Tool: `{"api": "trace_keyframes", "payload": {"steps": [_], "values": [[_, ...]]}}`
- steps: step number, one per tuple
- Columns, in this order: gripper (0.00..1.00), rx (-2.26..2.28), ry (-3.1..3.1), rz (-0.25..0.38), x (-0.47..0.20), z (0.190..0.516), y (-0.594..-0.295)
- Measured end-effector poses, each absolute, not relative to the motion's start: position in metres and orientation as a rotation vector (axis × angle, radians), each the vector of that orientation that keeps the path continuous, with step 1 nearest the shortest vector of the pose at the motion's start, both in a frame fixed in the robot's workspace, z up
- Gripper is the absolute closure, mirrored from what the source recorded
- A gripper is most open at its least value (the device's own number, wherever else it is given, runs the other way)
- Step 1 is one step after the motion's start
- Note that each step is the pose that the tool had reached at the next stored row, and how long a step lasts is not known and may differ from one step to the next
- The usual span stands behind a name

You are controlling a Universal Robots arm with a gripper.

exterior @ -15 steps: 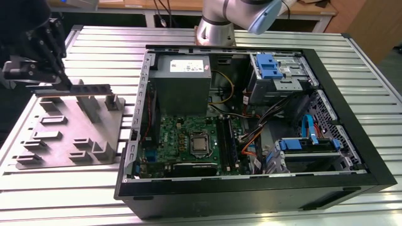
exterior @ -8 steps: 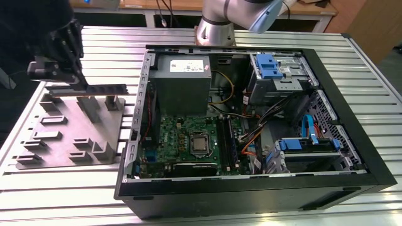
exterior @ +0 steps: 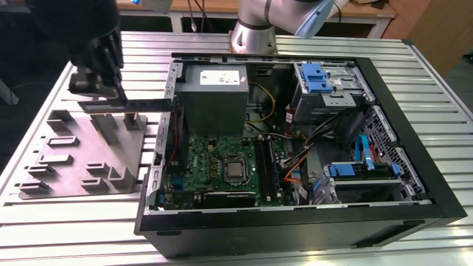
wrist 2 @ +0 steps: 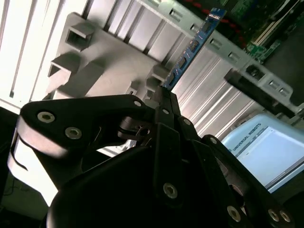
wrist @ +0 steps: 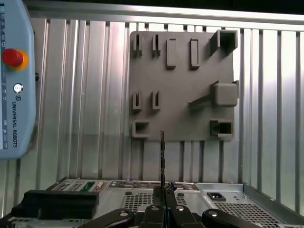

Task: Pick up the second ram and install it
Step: 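Pick up the second ram and move it above second insertion slot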

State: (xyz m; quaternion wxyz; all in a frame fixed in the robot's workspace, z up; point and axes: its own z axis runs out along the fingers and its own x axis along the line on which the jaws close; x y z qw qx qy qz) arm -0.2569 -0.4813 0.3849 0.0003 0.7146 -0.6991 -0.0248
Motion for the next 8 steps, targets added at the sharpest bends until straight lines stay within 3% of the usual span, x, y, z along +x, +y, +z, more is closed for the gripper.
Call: {"api": "trace_keyframes", "payload": {"steps": [8], "values": [[0.89, 2.245, -2.196, -0.078, -0.221, 0.385, -0.481]]}}
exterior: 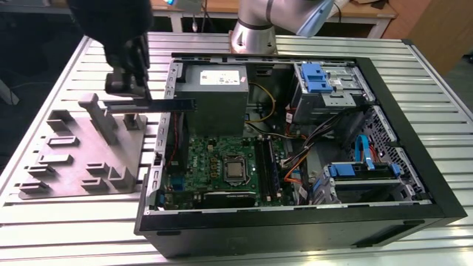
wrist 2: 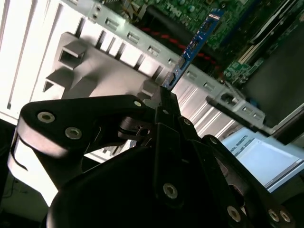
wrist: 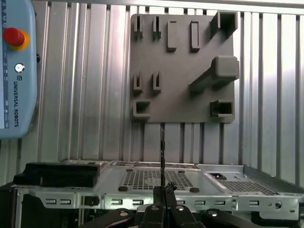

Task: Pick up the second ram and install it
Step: 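Pick up the second ram and move it above second insertion slot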

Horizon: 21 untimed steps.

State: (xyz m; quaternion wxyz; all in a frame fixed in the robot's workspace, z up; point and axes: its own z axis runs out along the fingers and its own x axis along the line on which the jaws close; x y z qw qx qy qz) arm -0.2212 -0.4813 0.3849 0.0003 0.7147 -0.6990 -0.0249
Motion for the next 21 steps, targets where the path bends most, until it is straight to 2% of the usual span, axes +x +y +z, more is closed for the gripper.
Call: {"api": "trace_keyframes", "payload": {"steps": [21], "values": [[0.89, 2.244, -2.195, -0.079, -0.13, 0.385, -0.481]]}}
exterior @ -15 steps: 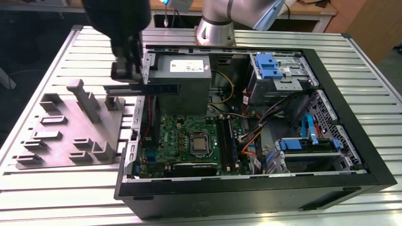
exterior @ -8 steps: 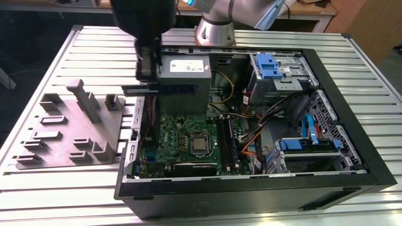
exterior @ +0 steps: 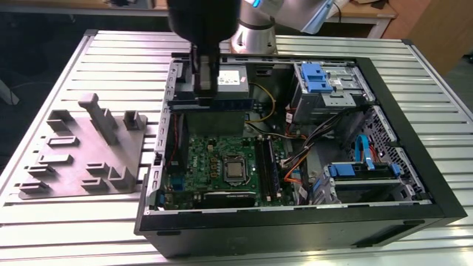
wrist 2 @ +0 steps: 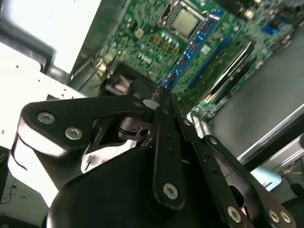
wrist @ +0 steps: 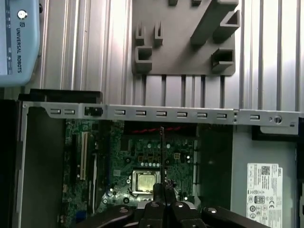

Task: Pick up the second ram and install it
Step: 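Pick up the second ram and move it above second insertion slot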

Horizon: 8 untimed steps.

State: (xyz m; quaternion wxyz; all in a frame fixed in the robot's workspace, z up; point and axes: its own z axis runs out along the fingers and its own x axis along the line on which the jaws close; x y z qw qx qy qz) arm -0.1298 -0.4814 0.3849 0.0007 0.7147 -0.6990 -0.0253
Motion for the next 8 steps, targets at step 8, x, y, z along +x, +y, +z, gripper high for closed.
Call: {"api": "trace_keyframes", "payload": {"steps": [8], "values": [[0.89, 2.244, -2.195, -0.08, -0.101, 0.385, -0.481]]}}
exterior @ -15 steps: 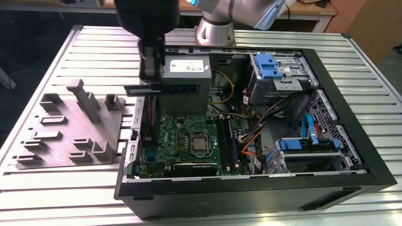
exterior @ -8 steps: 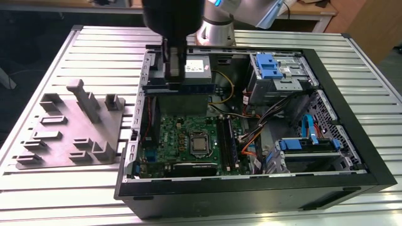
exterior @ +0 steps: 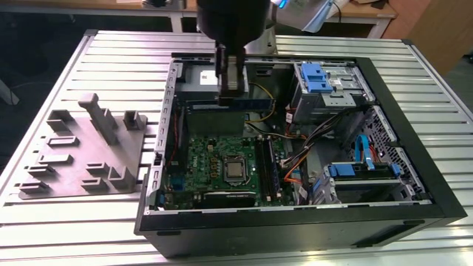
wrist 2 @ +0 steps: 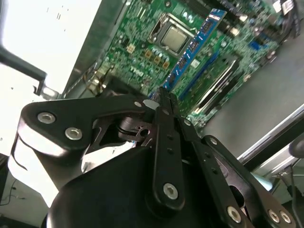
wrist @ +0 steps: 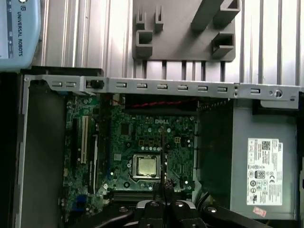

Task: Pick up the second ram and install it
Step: 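Pick up the second ram and move it above second insertion slot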

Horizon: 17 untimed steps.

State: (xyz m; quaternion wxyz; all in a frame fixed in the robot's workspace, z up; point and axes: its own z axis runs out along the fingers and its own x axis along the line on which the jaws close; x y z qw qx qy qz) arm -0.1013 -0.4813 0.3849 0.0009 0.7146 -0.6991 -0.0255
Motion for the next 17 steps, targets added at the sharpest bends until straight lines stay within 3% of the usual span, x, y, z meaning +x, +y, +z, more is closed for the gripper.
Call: {"api": "trace_keyframes", "payload": {"steps": [17], "values": [[0.89, 2.244, -2.195, -0.08, -0.082, 0.379, -0.481]]}}
